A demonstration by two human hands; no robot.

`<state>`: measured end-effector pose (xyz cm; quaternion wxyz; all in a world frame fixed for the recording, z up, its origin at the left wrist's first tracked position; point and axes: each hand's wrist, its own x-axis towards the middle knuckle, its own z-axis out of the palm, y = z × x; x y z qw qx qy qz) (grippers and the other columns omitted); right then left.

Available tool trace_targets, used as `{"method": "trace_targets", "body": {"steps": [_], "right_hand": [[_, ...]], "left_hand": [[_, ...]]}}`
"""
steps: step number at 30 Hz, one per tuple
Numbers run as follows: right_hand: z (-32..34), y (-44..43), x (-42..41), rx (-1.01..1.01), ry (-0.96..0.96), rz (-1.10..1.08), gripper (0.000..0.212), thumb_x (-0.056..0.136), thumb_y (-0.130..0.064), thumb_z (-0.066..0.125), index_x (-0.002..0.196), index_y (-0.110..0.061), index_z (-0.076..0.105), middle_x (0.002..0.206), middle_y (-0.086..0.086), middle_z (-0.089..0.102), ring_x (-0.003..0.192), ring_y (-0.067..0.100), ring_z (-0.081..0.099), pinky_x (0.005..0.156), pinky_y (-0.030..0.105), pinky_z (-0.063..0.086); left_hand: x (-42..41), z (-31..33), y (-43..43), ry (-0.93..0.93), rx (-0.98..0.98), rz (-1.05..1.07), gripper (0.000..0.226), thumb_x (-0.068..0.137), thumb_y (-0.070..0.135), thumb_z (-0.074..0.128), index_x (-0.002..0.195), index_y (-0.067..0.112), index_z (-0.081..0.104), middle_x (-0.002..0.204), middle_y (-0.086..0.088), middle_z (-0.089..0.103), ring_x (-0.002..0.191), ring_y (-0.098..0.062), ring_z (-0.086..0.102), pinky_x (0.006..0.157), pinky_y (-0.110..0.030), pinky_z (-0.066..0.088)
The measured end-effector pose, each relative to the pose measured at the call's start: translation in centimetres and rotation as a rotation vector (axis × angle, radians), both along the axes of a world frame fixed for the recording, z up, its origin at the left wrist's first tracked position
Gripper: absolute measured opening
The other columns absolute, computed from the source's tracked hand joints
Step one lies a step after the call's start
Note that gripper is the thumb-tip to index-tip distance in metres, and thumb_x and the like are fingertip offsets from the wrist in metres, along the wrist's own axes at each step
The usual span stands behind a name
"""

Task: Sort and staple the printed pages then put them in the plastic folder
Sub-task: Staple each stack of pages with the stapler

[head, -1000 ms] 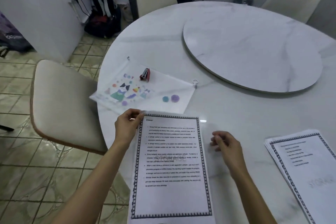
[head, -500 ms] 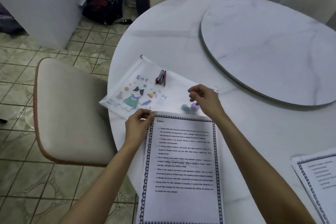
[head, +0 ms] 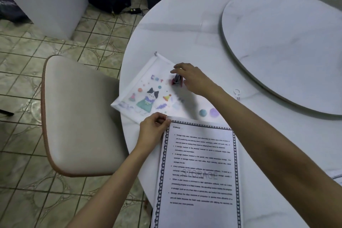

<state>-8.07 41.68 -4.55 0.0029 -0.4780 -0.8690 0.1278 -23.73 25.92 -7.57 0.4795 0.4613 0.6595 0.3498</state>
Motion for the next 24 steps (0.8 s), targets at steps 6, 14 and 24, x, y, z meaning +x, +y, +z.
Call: {"method": "trace_targets", "body": {"steps": [6,14,24], "right_hand": [[-0.8,0.3,0.5,0.002,-0.078,0.040,0.045,0.088,-0.003,0.047,0.131,-0.016,0.051,0.136,0.005,0.045,0.124,0.026,0.039,0.089,0.030,0.031],[-2.1,-1.1,1.7,0.027,0.017,-0.067,0.030,0.088,-0.021,0.058,0.118,-0.014,0.058,0.116,0.004,0.057,0.108,0.025,0.046,0.084,0.031,0.035],[-0.9,-9.1,3.4,-0.077,0.792,-0.506,0.031,0.076,-0.007,0.072,0.106,-0.009,0.064,0.097,-0.001,0.053,0.081,0.000,0.053,0.070,0.005,0.039]], "left_hand": [[-0.2,0.1,0.4,-0.040,-0.022,-0.023,0.007,0.084,0.016,0.067,0.081,0.013,0.061,0.069,0.004,0.059,0.052,0.009,0.054,0.050,-0.005,0.042],[-0.8,0.5,0.6,-0.085,-0.047,-0.054,0.010,0.083,0.014,0.067,0.083,0.021,0.061,0.070,0.000,0.062,0.061,-0.006,0.061,0.058,-0.018,0.052],[0.0,2.8,-0.7,-0.092,0.047,-0.024,0.009,0.084,0.016,0.066,0.078,0.021,0.061,0.079,0.003,0.062,0.070,-0.014,0.061,0.062,-0.022,0.056]]}}
